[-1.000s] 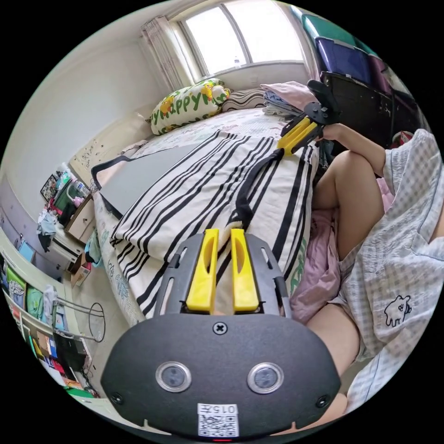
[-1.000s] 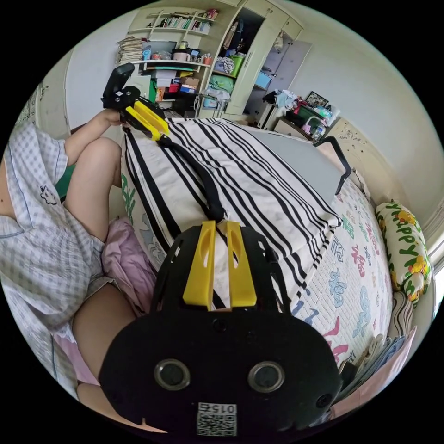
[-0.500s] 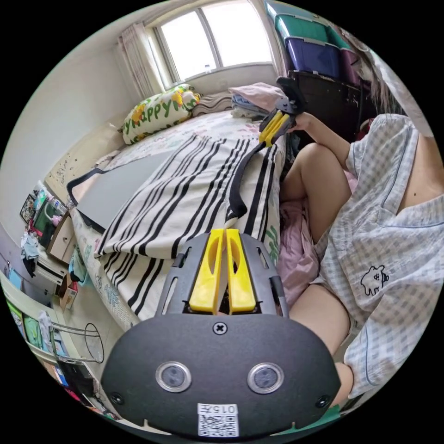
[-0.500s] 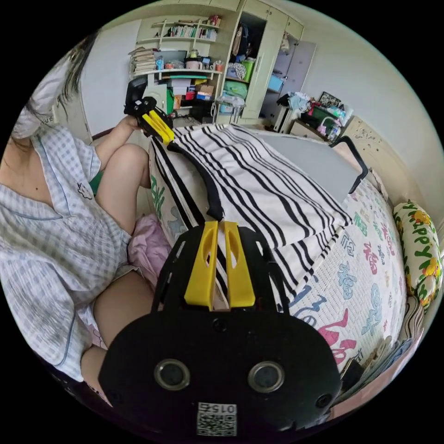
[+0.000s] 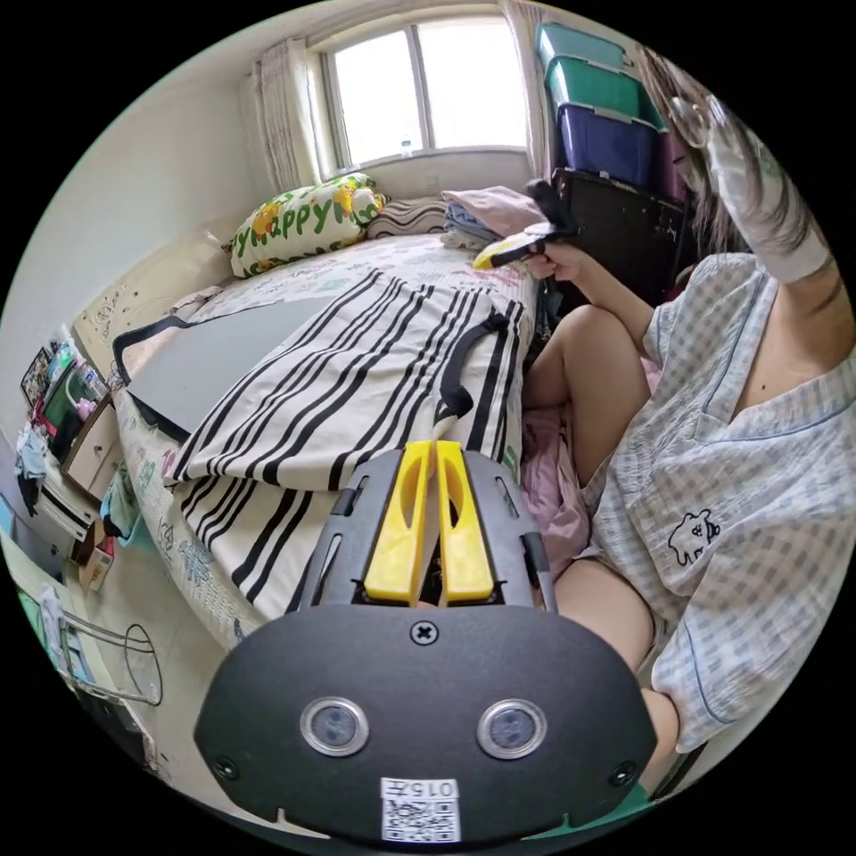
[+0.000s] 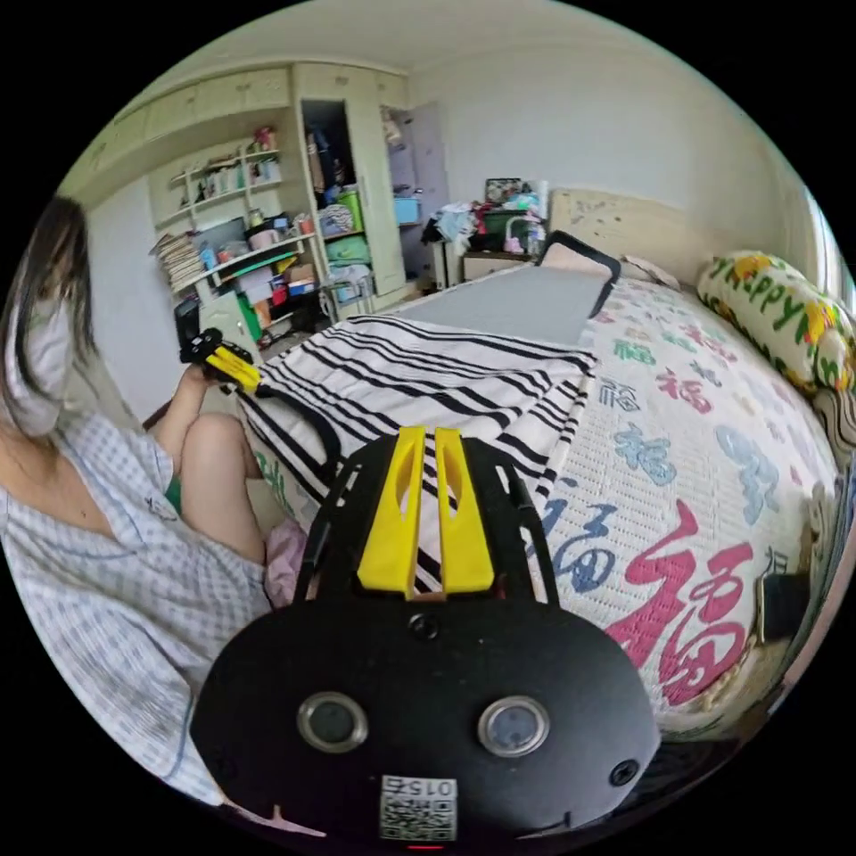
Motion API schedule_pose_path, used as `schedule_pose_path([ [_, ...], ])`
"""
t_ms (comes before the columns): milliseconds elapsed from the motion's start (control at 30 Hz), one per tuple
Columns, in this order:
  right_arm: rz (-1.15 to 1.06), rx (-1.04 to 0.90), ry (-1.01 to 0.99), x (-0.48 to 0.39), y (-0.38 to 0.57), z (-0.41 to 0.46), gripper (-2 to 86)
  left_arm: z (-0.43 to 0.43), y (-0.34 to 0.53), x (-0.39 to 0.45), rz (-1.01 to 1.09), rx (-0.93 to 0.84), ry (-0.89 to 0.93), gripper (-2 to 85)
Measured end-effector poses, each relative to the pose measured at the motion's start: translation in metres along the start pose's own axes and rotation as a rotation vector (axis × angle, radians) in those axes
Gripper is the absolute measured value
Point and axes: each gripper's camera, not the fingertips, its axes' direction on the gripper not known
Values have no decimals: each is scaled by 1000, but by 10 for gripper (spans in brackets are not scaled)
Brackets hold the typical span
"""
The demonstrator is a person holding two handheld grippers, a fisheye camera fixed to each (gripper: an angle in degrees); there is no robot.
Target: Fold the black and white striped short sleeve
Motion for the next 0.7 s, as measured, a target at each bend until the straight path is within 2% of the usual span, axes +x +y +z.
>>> schedule_pose_path([
  [133, 37, -172, -9, 16, -2, 29, 77, -5, 8, -19, -40, 59, 47, 0],
  [200, -15, -220, -34, 10, -3, 39, 72, -11, 11, -18, 18, 99, 99, -1],
  [267, -92, -233, 31, 2, -4, 40, 58, -31, 14, -6, 223, 266, 296, -3],
  [300, -114, -235, 46, 0, -3, 39, 52, -36, 12, -5, 242, 304, 319, -3],
  [400, -151, -217, 77, -3, 0, 30, 33, -42, -21, -22, 106, 320, 154, -3],
  [467, -154, -187, 62, 1, 3, 21, 24, -23, -64, -48, -53, 236, 19, -1],
  [567, -145, -166, 42, 8, 9, 12, 8, 18, -130, -65, -66, 140, 4, 5],
  [700, -149, -159, 50, 14, 17, 6, -4, 81, -214, -79, -61, 108, -26, 7],
])
